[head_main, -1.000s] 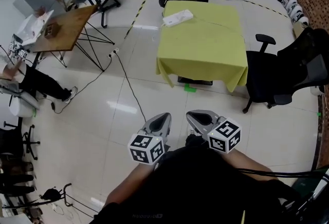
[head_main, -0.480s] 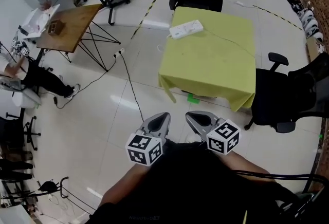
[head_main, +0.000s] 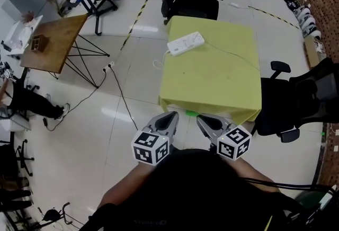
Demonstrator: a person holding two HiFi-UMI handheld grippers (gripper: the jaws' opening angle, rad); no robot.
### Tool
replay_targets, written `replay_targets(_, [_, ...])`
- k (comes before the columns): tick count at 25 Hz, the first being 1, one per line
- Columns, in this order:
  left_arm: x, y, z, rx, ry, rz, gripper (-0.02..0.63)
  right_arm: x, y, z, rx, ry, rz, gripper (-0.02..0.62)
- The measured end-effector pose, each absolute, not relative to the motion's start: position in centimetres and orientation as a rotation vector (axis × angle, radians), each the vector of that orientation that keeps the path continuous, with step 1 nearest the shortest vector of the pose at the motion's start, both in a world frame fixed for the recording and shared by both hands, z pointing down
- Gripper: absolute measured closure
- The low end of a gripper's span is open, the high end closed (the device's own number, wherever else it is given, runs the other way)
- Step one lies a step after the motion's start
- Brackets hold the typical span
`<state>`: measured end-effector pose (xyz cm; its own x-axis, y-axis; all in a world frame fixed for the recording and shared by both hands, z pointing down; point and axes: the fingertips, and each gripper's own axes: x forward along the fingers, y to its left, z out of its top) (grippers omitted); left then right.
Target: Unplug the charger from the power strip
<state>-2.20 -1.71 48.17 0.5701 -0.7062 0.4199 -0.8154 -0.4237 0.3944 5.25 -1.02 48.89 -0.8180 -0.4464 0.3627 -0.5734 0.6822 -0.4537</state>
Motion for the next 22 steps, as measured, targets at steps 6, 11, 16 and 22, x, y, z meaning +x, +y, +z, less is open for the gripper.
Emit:
replay_targets(6, [-6.0, -11.2, 46.0, 2.364, -1.071, 0.241, 0.603, 1.3, -8.9, 46.8, 1.029, -2.633, 0.768, 0.592])
replay_targets(11, [-8.6, -15.2, 46.5, 2.414, -0.918, 0.263, 0.603, -2.2, -12.0, 46.4, 1.135, -2.572, 0.743, 0.592])
replay_targets(16, [-11.3, -17.8, 48.1, 2.405, -0.843, 0.275, 0.603, -4.8, -13.8, 47.2, 1.194, -2.519, 0.747, 0.592])
replay_targets(22, [-12.9, -19.5, 49.1, 2.387, -0.816, 0.282, 0.603, -5.4, -15.8, 48.3, 1.236, -2.474, 0.845, 0.592])
